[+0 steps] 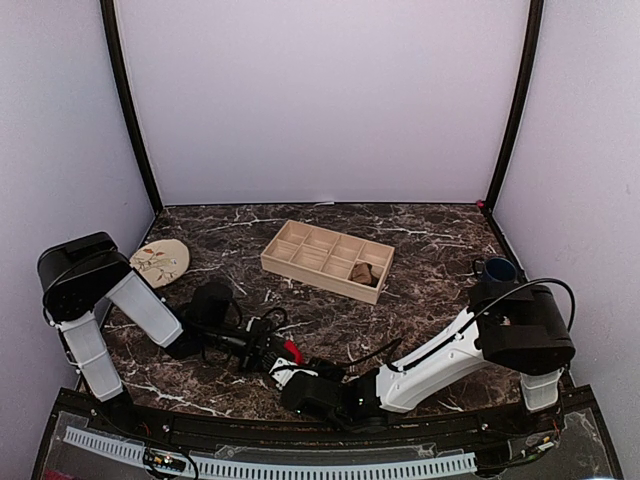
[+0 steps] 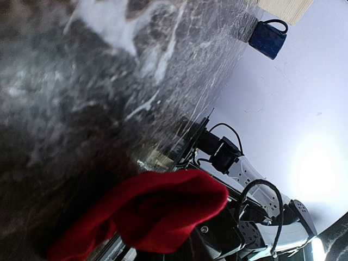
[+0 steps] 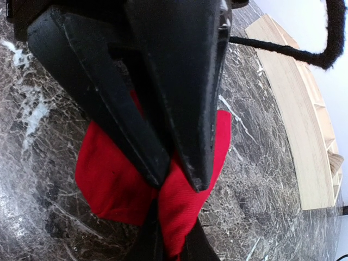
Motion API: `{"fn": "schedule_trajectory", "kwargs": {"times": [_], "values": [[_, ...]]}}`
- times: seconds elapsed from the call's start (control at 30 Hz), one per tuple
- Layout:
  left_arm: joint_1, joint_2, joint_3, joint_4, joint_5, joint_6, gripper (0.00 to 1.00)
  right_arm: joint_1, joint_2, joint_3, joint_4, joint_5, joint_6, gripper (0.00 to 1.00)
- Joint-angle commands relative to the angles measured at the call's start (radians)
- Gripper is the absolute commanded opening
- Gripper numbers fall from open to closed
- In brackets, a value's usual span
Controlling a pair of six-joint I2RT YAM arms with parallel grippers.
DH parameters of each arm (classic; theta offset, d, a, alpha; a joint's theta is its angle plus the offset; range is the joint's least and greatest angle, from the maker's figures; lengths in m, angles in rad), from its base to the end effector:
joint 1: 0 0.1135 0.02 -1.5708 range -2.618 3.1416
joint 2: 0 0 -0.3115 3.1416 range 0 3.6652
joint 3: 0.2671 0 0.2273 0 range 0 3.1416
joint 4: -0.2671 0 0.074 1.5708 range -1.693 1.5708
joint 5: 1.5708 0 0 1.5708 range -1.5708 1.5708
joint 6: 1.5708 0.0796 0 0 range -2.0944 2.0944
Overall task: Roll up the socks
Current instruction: Roll the sock at the center of the board.
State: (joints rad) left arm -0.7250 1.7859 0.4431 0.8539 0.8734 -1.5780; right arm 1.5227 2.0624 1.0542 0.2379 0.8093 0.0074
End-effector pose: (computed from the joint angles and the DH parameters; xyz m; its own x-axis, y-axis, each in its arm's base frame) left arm 0.1878 -0.2479 0.1591 -0.9299 -0.0342 0.3663 -0.3582 0.3112 -0.8802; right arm 0.0781 0.4240 0.1449 -0.0384 -0.6914 -0.7214 -0.6640 0.5572 -0.4987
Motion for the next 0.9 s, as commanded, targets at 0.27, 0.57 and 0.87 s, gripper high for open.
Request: {"fn": "schedule_trajectory", "kwargs": {"times": [0.27, 0.57, 0.87], "values": [[-0.004, 0.086, -0.077, 0.132, 0.014, -0.010, 0.05, -0.005, -0.027, 0.006, -0.101, -0.079, 0.145, 0.14], [-0.006, 0.132, -0.090, 0.125, 0.015, 0.032, 0.02, -0.024, -0.061, -0.010, -0.128, -0.124, 0.203, 0.22], [-0.006, 0.140, -0.114, 0.119, 0.008, 0.051, 0.01, -0.039, -0.172, -0.061, -0.150, -0.195, 0.308, 0.43]]}}
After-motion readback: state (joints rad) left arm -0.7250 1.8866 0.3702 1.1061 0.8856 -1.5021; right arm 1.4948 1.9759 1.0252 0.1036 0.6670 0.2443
